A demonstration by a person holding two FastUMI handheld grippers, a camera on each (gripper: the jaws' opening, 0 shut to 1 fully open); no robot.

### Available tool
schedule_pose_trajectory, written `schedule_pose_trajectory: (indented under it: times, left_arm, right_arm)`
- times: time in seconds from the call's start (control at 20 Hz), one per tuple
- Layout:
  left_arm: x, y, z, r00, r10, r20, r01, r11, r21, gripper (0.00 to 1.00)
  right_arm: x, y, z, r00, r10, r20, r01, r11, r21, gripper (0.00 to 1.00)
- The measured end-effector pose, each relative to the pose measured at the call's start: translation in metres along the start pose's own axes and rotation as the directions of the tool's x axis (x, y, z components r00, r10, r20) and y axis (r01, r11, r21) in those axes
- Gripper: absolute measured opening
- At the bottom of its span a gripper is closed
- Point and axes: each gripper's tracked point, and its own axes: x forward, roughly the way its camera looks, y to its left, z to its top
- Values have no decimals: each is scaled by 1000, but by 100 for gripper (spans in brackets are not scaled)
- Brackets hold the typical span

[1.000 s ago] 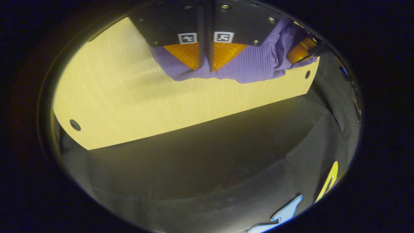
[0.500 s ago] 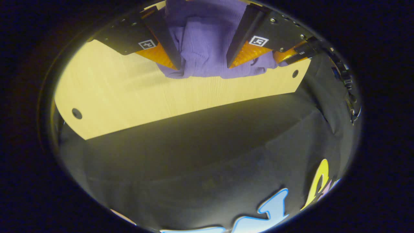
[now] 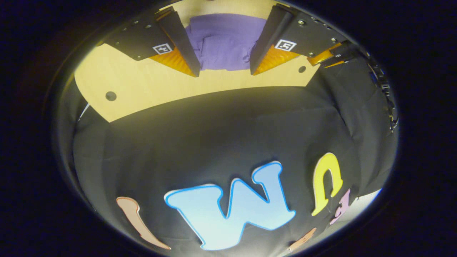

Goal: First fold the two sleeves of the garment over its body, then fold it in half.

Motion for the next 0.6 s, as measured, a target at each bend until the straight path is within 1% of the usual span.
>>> schedule_pose_trajectory:
  times: [0.15,0.3,0.5,0.6]
  left_arm:
    - [-48,-12,25,998,-19,58,18,999,32,81]
    - [-102,-26,49,993,-37,116,31,998,53,81]
    - [-167,-46,62,979,-63,193,47,995,85,80]
    - [-194,-56,61,974,-74,216,57,995,85,80]
  right_arm:
    - [-48,6,19,998,-6,65,6,1000,-2,88]
    - [-97,8,29,993,-16,120,18,1000,-17,88]
    - [-161,16,26,987,-8,162,16,999,-47,88]
    - [-186,18,18,985,1,171,12,997,-73,88]
